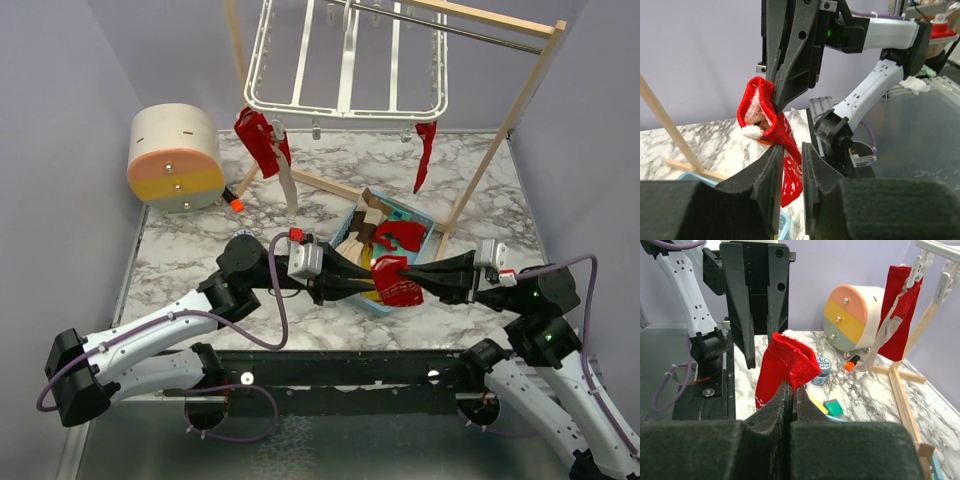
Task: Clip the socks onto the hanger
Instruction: Pick up the sock from the bin.
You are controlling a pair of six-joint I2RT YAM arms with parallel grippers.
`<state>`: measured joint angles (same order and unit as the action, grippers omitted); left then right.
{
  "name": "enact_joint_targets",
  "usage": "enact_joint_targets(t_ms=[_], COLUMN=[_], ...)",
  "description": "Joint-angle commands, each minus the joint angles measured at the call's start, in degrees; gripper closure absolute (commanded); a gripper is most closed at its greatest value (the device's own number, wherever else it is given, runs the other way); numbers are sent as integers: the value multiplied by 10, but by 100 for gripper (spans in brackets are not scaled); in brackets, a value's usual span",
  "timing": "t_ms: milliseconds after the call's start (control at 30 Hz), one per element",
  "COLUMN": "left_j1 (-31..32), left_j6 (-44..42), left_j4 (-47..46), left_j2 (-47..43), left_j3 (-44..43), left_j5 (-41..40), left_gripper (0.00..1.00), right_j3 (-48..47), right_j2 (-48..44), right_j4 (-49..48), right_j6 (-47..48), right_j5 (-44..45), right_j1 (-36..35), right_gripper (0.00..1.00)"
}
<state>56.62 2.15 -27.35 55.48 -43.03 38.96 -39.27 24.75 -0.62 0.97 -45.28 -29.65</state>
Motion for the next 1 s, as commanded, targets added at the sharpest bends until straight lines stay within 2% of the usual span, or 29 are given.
enact_joint_targets(t_ms=[0, 167, 267, 433, 633, 867, 967], left_j1=[-3, -5, -13, -19, -24, -27, -29], left_j6=[54, 63, 72, 88, 99, 117, 127], left_j4=[-41, -53, -55, -64, -68, -69, -69], left_j2=[16, 25, 28, 29, 29, 34, 37], left_j3=[-22, -31, -32, -26, -17, -17, -15], left_j5=[17, 15, 12, -15, -52, -24, -5], left_gripper=[77, 80, 76, 76, 67, 55, 53], right_j3=[1, -3, -4, -2, -4, -8, -9], right_j2=[0, 3, 2, 1, 2, 0, 1], right_j4=[-27, -18, -19, -18, -14, -9, -10], right_j6=[11, 19, 19, 16, 19, 25, 25], right_j5=[-3, -6, -4, -10, -9, 2, 2], right_j1=[-3, -2, -3, -2, -3, -3, -3], right_gripper=[99, 99, 99, 99, 99, 99, 99])
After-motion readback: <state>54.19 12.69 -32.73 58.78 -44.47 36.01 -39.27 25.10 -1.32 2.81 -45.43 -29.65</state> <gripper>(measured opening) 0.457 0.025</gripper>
